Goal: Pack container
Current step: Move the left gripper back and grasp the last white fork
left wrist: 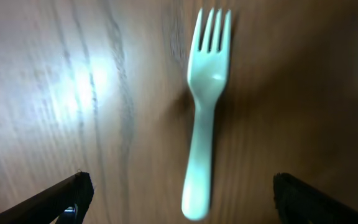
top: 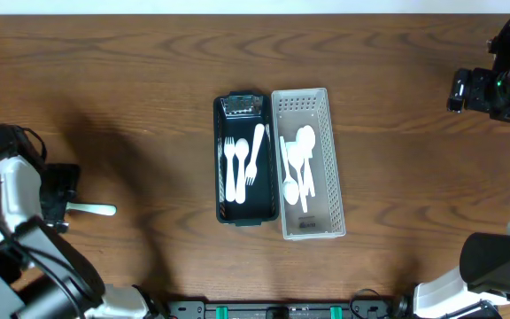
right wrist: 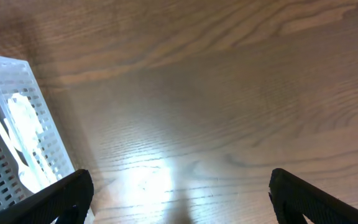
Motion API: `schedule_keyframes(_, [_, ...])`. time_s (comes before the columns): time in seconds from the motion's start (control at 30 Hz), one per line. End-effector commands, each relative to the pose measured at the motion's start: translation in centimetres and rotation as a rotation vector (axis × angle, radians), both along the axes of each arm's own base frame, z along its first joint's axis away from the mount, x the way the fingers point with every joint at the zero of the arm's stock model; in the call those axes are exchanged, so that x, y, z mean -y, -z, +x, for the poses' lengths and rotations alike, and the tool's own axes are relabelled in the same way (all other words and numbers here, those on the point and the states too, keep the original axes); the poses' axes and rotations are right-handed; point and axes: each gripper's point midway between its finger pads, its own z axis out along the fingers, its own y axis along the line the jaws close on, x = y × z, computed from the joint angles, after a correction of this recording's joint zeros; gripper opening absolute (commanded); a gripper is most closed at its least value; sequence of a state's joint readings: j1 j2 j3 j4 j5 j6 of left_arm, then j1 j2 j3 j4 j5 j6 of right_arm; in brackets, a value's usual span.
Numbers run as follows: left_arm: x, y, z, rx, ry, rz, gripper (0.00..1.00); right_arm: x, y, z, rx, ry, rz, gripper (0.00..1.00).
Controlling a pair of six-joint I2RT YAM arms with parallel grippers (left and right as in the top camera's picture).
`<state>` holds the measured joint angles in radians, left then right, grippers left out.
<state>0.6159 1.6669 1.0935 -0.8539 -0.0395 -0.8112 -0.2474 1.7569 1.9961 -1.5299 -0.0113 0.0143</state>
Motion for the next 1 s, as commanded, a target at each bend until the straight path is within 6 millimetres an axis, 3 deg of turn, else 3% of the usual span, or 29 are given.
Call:
schedule_keyframes(0.0, [0.2, 2.4, -0.2, -0.046, 0.004, -0.045, 0.95, 0.0, -0.1, -0.2, -0.003, 0.007, 0.007, 0.93])
schedule_keyframes(0.33, [-0.1, 5.9, 0.2, -0.088, 0.003, -0.071, 0.95, -0.1, 0.0, -0.5, -0.018, 0.007, 0.011, 0.93])
schedule_keyframes(0.53, [-0.4, 7.3, 0.6, -0.092, 0.03, -0.072, 0.88, -0.2, 0.1, -0.7, -0.025, 0.008, 0.012, 0.93])
schedule_keyframes(0.83, [0.2, 9.7, -0.3, -0.156, 0.048, -0.121, 0.82, -0.2, 0.1, -0.7, -0.024, 0.008, 0.011, 0.93])
schedule_keyframes(0.97, [0.5, 10.3, -0.6, -0.174, 0.049, -0.135, 0.72, -0.2, 0.1, -0.7, -0.024, 0.008, 0.011, 0.93])
